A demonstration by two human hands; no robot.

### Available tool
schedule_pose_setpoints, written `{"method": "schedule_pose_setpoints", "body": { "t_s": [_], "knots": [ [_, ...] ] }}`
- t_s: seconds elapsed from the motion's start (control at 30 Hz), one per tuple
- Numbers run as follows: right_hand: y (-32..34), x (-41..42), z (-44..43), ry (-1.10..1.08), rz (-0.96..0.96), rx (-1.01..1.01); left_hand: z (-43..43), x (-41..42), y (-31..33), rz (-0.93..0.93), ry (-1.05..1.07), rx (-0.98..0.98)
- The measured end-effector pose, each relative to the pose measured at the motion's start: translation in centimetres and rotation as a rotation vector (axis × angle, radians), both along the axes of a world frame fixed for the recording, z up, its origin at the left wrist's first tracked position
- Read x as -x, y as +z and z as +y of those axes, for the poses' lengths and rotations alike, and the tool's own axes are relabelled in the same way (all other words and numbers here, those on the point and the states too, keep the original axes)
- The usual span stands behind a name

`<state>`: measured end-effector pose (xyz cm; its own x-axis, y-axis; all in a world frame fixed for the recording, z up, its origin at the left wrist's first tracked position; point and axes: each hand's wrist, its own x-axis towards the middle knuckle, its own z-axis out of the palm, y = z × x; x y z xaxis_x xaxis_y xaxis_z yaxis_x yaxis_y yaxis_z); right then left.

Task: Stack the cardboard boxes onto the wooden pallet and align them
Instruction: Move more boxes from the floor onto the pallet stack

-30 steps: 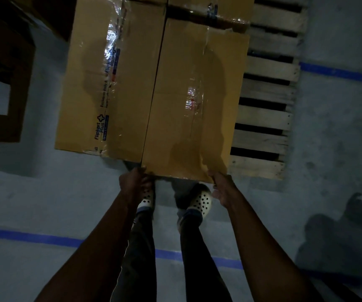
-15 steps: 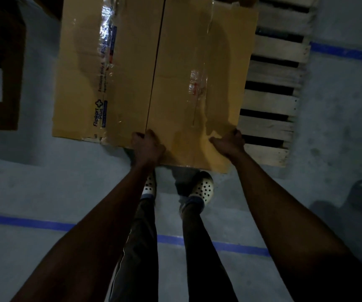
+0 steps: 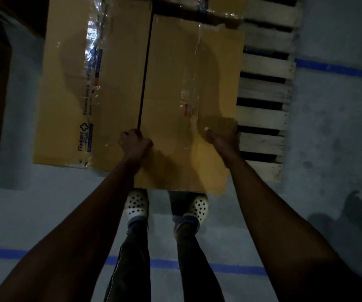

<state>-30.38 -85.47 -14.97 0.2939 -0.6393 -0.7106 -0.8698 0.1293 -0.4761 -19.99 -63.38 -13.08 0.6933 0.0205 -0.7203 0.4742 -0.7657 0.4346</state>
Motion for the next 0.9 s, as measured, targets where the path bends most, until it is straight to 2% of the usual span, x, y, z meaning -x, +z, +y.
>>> {"method": "schedule_pose_setpoints", "body": {
  "t_s": [0.1, 0.23, 0.4, 0.6, 0.7, 0.77, 0.83, 0.9],
  "knots": [
    [-5.0, -0.7, -3.1, -0.153, -0.095, -0.068, -1.2, 0.0, -0.1, -0.008, 0.126, 0.014],
    [-0.8, -2.7, -1.8, -0.260, -0.083, 0.049, -2.5, 0.7, 0.7, -0.114, 0.170, -0.019],
    [0.0, -2.6, -1.1, -0.315, -0.036, 0.160, -3.0, 2.3, 1.3, -0.236, 0.236, -0.016],
    [0.2, -3.1, -1.6, -0.299, -0.171, 0.164, -2.7, 1.0, 1.4, -0.241, 0.172, 0.088],
    [-0.3, -3.4, -2.0, -0.201, -0.236, 0.010, -2.6, -0.8, 0.5, -0.120, 0.007, -0.141],
    [-0.3, -2.4, -1.2, -0.091, -0.190, -0.034, -1.8, -0.4, 0.3, 0.029, -0.036, -0.166],
    [-0.3, -1.3, -0.7, -0.004, -0.077, 0.032, -1.0, 0.6, 0.5, 0.070, 0.032, -0.177],
    [-0.2, -0.1, -0.5, -0.043, 0.070, 0.069, 0.0, 1.5, 0.7, 0.126, 0.272, -0.301]
  ]
}}
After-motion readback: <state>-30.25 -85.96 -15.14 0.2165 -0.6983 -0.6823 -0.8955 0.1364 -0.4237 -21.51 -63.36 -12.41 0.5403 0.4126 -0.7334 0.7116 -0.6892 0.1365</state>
